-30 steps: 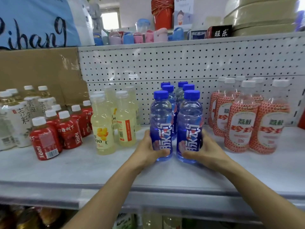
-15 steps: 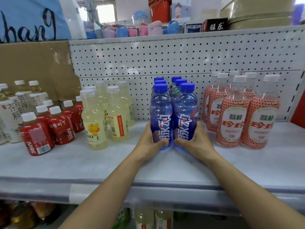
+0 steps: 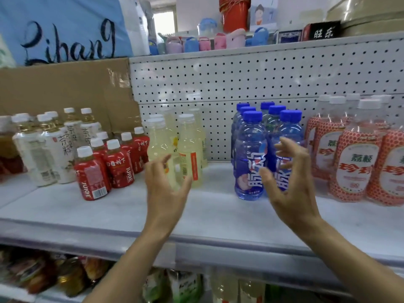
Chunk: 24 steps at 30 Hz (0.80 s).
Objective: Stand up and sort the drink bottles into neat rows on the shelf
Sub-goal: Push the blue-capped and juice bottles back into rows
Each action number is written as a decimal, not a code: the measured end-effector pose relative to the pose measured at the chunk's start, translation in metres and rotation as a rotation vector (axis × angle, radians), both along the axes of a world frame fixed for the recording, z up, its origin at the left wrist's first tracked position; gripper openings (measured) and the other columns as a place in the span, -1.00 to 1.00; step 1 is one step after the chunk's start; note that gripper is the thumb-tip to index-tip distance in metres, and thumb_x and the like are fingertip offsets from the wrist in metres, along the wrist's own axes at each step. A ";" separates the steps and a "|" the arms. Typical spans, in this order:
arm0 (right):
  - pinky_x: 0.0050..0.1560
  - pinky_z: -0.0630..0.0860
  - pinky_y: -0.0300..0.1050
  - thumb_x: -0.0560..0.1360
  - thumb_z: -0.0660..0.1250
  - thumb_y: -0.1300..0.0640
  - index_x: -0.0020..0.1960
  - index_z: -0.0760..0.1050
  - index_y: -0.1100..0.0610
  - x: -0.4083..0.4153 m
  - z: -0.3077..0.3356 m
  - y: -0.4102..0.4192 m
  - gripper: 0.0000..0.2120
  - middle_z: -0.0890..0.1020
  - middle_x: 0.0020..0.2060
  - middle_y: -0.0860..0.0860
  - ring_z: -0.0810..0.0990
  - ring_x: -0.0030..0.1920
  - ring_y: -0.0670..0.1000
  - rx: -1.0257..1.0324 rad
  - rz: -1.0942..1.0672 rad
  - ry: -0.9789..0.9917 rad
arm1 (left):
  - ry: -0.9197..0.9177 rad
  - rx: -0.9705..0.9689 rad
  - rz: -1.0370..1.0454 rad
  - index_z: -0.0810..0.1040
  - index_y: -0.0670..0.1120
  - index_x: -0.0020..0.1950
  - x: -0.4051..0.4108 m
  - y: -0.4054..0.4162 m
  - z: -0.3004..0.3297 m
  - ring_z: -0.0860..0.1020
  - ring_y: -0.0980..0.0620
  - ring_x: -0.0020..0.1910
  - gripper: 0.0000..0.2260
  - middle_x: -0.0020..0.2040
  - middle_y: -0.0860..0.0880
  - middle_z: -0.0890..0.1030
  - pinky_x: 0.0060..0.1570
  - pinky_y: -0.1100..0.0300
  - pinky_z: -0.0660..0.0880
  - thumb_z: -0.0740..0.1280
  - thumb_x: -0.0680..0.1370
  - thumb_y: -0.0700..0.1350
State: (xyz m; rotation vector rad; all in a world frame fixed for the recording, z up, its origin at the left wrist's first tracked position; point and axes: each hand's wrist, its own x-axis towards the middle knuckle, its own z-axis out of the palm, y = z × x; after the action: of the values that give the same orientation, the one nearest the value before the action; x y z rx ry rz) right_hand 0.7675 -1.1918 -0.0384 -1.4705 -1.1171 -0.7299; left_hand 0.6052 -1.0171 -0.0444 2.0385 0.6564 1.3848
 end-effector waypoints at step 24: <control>0.23 0.35 -0.01 0.49 0.04 -0.31 0.46 0.20 -0.19 -0.058 0.027 0.203 -0.44 0.46 0.26 -0.15 0.46 0.23 -0.08 -0.419 0.465 0.820 | 0.359 -0.345 -0.686 -0.03 0.34 0.52 -0.007 0.181 0.036 0.41 0.02 0.40 0.26 0.50 0.06 0.30 0.38 -0.10 0.40 0.68 0.00 0.26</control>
State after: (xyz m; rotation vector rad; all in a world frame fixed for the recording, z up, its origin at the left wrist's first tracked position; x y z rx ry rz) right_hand 0.7098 -0.9886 -0.0115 -1.5386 -0.9145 0.4425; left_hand 0.5979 -0.8361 -0.0086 1.9645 0.2578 0.4832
